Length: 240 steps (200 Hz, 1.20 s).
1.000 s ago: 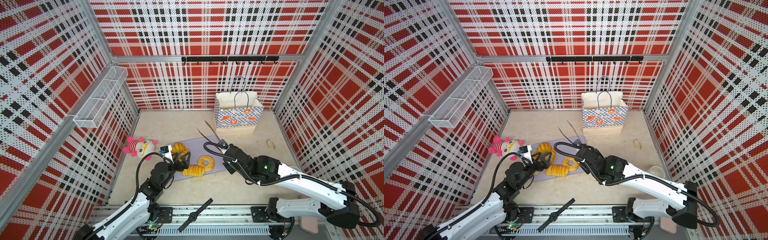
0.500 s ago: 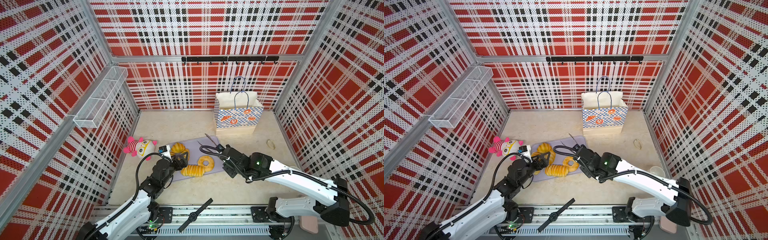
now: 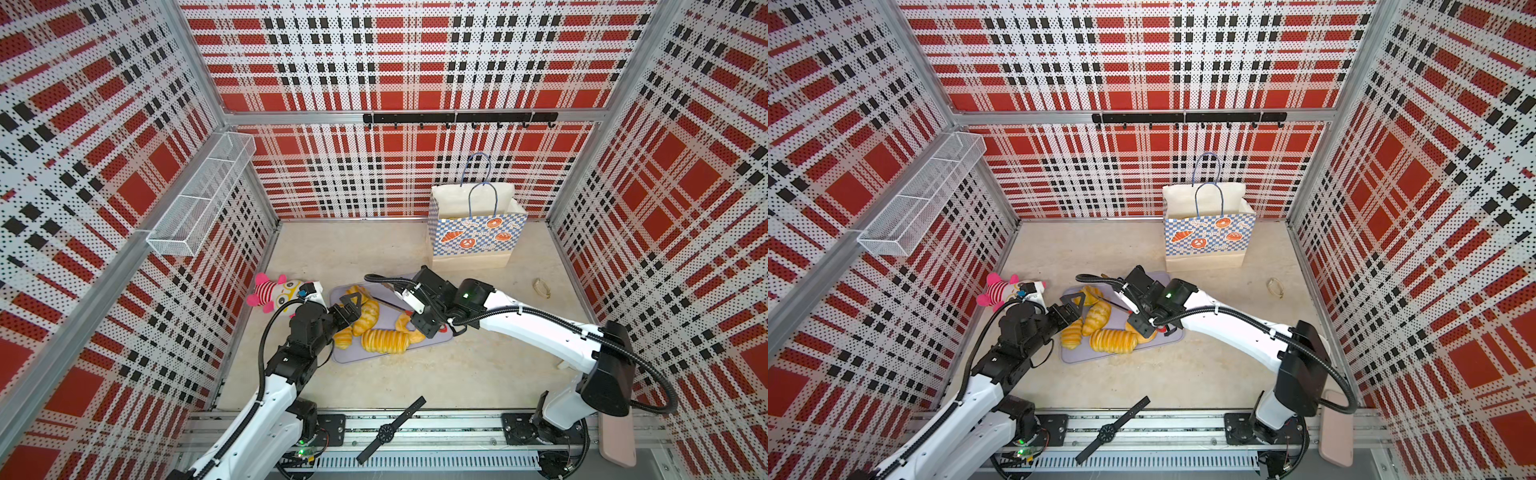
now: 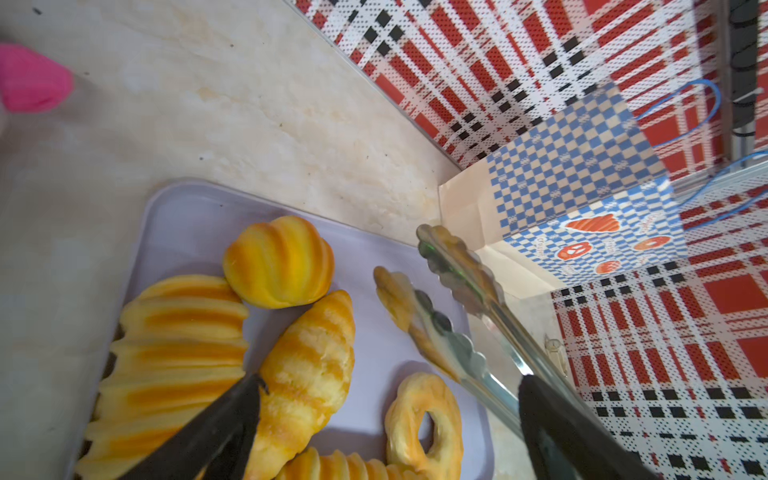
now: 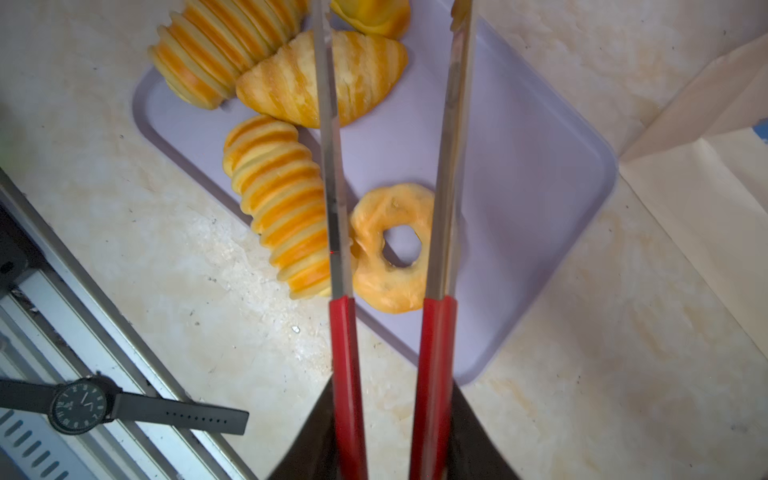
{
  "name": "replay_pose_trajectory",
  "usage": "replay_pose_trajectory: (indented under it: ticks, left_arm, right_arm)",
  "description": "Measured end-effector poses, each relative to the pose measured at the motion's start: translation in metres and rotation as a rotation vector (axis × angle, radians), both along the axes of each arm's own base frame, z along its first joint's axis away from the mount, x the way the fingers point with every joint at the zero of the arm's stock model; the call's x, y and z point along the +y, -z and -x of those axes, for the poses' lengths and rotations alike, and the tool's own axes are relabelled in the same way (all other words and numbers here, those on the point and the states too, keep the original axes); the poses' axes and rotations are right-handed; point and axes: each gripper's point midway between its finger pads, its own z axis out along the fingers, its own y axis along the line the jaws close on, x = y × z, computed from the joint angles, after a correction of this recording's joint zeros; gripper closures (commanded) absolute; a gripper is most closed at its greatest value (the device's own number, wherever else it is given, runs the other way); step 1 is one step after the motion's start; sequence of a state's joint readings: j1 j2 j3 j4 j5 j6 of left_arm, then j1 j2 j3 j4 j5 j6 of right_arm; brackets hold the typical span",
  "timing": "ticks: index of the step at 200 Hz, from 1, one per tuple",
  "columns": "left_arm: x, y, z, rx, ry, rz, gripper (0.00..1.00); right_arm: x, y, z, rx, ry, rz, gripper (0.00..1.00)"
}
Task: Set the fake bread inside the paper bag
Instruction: 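Lower the tongs and close them around the ridged yellow shell bun, then lift the yellow shell bun with the tongs and carry it toward the bag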
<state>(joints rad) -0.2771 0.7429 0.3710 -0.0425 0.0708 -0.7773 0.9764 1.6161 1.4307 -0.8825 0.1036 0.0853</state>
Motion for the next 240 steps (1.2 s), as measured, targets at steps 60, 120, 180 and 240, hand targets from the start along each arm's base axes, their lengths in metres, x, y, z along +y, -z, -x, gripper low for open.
replay_pose_trajectory:
  ticks: [60, 120, 180, 240]
  left_arm:
    - [0.019, 0.004, 0.0, 0.022, -0.07, -0.003, 0.02]
    - [0.023, 0.001, -0.001, 0.011, -0.086, -0.001, 0.02]
    - [0.023, 0.007, -0.002, 0.034, -0.085, -0.007, 0.02]
    - [0.023, 0.008, -0.002, 0.038, -0.082, -0.007, 0.02]
  right_arm:
    - [0.022, 0.007, -0.01, 0.042, -0.039, -0.019, 0.64]
    - [0.034, 0.016, -0.015, 0.065, -0.047, -0.015, 0.62]
    - [0.043, 0.037, -0.027, 0.095, -0.037, 0.019, 0.62]
    - [0.046, 0.052, -0.028, 0.119, -0.037, 0.042, 0.66]
